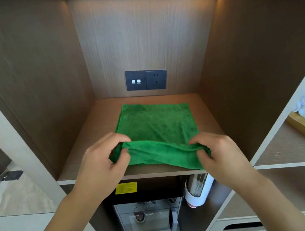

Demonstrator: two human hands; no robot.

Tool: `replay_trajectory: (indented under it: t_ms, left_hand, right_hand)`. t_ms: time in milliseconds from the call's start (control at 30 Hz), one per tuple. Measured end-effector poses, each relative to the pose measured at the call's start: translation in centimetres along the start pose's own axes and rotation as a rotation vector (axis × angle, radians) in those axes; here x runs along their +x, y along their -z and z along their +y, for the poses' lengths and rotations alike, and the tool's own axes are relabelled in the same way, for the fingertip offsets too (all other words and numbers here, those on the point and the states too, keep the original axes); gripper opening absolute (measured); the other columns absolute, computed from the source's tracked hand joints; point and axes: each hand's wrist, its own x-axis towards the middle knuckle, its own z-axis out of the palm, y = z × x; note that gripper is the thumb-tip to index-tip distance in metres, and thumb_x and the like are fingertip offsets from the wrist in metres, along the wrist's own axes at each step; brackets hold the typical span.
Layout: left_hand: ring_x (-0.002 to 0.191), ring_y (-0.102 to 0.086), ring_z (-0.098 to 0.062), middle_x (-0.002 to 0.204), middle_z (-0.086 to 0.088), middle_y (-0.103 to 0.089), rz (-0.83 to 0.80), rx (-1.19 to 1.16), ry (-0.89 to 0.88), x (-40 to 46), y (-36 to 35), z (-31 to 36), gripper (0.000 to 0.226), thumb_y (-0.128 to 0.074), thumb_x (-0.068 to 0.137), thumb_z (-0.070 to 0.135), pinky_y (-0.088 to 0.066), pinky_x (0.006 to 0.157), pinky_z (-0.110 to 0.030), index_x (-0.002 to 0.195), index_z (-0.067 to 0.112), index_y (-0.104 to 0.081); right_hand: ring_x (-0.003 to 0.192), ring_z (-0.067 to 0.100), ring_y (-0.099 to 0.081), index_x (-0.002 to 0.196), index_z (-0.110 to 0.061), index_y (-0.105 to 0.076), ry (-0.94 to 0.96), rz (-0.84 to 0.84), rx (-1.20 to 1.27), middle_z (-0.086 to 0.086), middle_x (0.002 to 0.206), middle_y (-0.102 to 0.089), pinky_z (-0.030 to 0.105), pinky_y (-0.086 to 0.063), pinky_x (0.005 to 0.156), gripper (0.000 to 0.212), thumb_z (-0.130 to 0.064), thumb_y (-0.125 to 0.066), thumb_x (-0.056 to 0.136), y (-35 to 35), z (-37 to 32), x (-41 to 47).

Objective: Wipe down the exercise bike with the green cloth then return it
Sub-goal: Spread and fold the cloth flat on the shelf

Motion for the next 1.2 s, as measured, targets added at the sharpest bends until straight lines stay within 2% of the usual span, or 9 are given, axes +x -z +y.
replay_trajectory:
  t_ms: [200, 300, 400, 500, 600, 767, 967, 1100, 1200]
  left_hand:
    - [0.076, -0.057, 0.020, 0.074, 0.040, -0.054, -0.345, 0.264, -0.003, 4.7, 0.5, -2.2, 0.031, -0.079, 0.080, 0.010, -0.046, 0.067, -0.014, 0.095, 0.037, -0.077]
    - [0.072, -0.058, 0.000, 0.077, 0.024, -0.060, -0.259, 0.284, -0.001, 11.1, -0.3, -2.6, 0.024, -0.077, 0.085, 0.011, -0.057, 0.079, -0.032, 0.099, 0.031, -0.081]
    - [0.089, -0.070, -0.027, 0.095, 0.002, -0.076, -0.017, 0.279, 0.005, 16.9, -0.2, -1.4, 0.022, -0.069, 0.093, 0.014, -0.059, 0.089, -0.045, 0.106, 0.027, -0.080]
    - [0.089, -0.071, -0.020, 0.099, 0.008, -0.077, 0.250, 0.199, -0.111, 18.8, 1.4, -0.3, 0.026, -0.063, 0.089, 0.019, -0.057, 0.083, -0.034, 0.107, 0.029, -0.079]
    - [0.087, -0.063, -0.004, 0.099, 0.018, -0.067, 0.281, 0.129, -0.228, 15.0, 2.4, 0.0, 0.027, -0.061, 0.089, 0.014, -0.051, 0.083, -0.025, 0.108, 0.027, -0.076]
    - [0.100, -0.069, -0.016, 0.106, 0.012, -0.073, -0.057, 0.175, -0.131, 3.4, -0.1, -1.9, 0.029, -0.058, 0.089, 0.010, -0.057, 0.091, -0.042, 0.104, 0.022, -0.079]
    - [0.096, -0.064, -0.019, 0.105, 0.011, -0.068, -0.203, 0.268, -0.037, -1.1, -1.7, -3.2, 0.034, -0.064, 0.091, -0.004, -0.056, 0.073, -0.041, 0.106, 0.023, -0.079]
    - [0.096, -0.062, -0.015, 0.102, 0.015, -0.068, -0.158, 0.285, 0.045, -0.8, -1.0, -3.7, 0.038, -0.073, 0.082, -0.008, -0.051, 0.068, -0.033, 0.101, 0.025, -0.076]
    - [0.085, -0.062, -0.019, 0.093, 0.014, -0.068, -0.180, 0.292, 0.014, -1.1, -0.5, -3.6, 0.038, -0.073, 0.079, -0.014, -0.051, 0.066, -0.034, 0.090, 0.022, -0.077]
  right_hand:
    - [0.100, 0.030, -0.070, 0.123, -0.030, -0.074, -0.141, 0.004, -0.213, -0.002, 0.113, -0.077, 0.042, -0.058, 0.080, 0.042, -0.005, -0.052, 0.096, 0.3, 1.4, 3.5]
    - [0.103, 0.042, -0.070, 0.126, -0.030, -0.074, -0.237, -0.033, -0.265, 0.011, 0.115, -0.076, 0.047, -0.060, 0.085, 0.044, -0.006, -0.049, 0.098, 0.0, 1.7, 9.3]
    - [0.102, 0.042, -0.072, 0.121, -0.027, -0.076, -0.287, 0.211, -0.218, 0.016, 0.110, -0.078, 0.047, -0.060, 0.091, 0.041, -0.007, -0.052, 0.094, 1.8, 1.6, 14.7]
    - [0.082, 0.023, -0.079, 0.119, -0.025, -0.076, -0.178, 0.447, 0.159, 0.003, 0.095, -0.079, 0.045, -0.065, 0.085, 0.044, -0.002, -0.048, 0.095, 4.6, 1.0, 16.2]
    - [0.099, 0.004, -0.076, 0.123, -0.026, -0.075, -0.006, 0.480, 0.311, -0.014, 0.113, -0.076, 0.031, -0.062, 0.093, 0.046, -0.001, -0.049, 0.095, 5.4, 0.4, 12.2]
    - [0.117, -0.002, -0.066, 0.121, -0.012, -0.078, -0.054, 0.103, 0.191, -0.008, 0.130, -0.069, 0.016, -0.048, 0.107, 0.053, 0.022, -0.056, 0.087, -0.1, 3.0, 2.1]
    - [0.078, -0.037, -0.043, 0.115, -0.005, -0.081, -0.025, -0.044, 0.069, -0.002, 0.133, -0.069, -0.011, -0.030, 0.080, 0.050, 0.025, -0.062, 0.079, -1.9, 4.0, -0.9]
    - [0.085, -0.003, -0.064, 0.119, -0.013, -0.081, -0.068, -0.071, -0.010, -0.005, 0.137, -0.069, -0.003, -0.036, 0.083, 0.051, 0.016, -0.063, 0.081, -1.4, 4.1, -0.7]
    - [0.107, 0.021, -0.073, 0.111, -0.012, -0.084, -0.051, -0.021, -0.077, -0.004, 0.130, -0.073, 0.031, -0.056, 0.098, 0.049, 0.017, -0.064, 0.077, -1.3, 4.5, -1.5]
